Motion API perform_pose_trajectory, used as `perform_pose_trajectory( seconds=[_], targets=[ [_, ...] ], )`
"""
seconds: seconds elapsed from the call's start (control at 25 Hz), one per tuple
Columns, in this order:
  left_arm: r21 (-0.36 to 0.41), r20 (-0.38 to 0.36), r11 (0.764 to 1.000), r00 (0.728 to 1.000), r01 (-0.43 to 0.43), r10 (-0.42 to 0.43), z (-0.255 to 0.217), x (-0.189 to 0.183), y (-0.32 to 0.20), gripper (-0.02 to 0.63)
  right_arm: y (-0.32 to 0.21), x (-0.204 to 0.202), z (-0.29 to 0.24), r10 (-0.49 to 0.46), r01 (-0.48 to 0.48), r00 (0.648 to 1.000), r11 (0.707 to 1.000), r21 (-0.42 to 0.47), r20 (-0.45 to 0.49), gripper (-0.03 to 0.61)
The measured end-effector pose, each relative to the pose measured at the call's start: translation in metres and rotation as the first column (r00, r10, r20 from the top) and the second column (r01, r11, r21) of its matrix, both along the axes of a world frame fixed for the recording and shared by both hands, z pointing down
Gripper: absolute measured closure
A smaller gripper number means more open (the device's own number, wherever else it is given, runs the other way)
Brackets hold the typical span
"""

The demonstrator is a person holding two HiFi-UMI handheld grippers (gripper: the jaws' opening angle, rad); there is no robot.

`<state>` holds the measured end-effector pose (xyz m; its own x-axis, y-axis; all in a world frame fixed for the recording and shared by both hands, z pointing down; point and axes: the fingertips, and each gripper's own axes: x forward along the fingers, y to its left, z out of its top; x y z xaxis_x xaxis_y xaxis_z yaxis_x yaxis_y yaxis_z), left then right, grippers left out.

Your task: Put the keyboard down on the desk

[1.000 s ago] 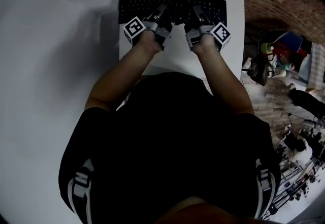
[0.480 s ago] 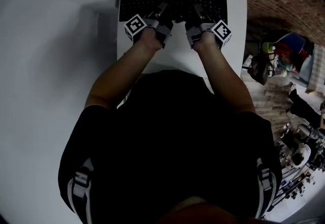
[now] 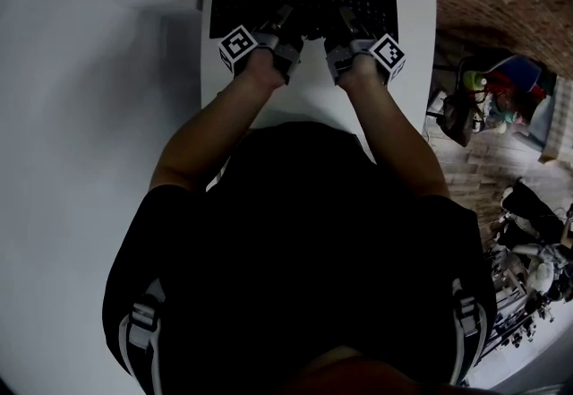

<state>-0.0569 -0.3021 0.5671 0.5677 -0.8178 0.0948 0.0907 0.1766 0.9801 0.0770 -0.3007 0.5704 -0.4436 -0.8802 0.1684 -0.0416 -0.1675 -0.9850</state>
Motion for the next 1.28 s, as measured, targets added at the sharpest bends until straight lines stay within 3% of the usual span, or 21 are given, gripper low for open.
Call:
perform_pose_trajectory(
  seconds=[1.28],
  targets=[
    [-0.156,0.056,0.987,0.998,-0.026,0.036,0.098,0.021,-0.014,0.533,-0.012,0.019,0.102,-0.026,0.019,0.999,0.985,-0.17,-0.037,0.463]
  ],
)
